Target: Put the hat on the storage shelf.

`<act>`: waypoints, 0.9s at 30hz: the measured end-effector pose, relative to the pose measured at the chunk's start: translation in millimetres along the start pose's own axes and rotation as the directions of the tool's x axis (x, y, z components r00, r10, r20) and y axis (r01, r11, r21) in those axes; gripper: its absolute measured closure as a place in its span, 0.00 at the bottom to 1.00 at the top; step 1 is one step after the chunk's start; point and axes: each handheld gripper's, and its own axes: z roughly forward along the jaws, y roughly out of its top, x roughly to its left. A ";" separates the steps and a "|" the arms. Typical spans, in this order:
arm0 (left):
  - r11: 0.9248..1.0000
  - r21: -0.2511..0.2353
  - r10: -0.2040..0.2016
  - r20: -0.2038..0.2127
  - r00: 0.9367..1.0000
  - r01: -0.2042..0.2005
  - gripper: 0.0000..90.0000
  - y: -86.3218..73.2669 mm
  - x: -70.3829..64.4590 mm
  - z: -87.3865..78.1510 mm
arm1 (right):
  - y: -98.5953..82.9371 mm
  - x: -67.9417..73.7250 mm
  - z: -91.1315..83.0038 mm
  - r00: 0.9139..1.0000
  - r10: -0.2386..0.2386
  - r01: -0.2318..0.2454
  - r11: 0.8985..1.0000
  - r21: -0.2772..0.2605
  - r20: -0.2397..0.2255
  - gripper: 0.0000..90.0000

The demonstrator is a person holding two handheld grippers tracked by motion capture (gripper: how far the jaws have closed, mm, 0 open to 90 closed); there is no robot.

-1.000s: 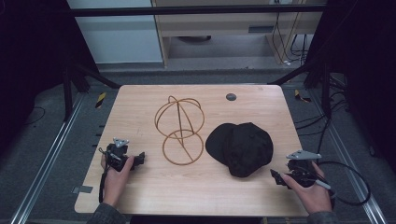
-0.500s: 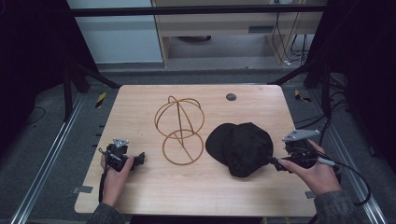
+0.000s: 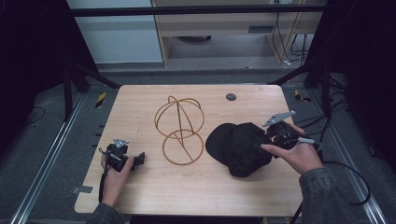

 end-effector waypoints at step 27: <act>1.000 0.000 0.027 0.024 0.999 -0.027 0.00 0.9 -6.1 0.7 | 4.4 -10.5 36.8 0.991 -0.021 0.035 0.994 0.102 -0.134 0.78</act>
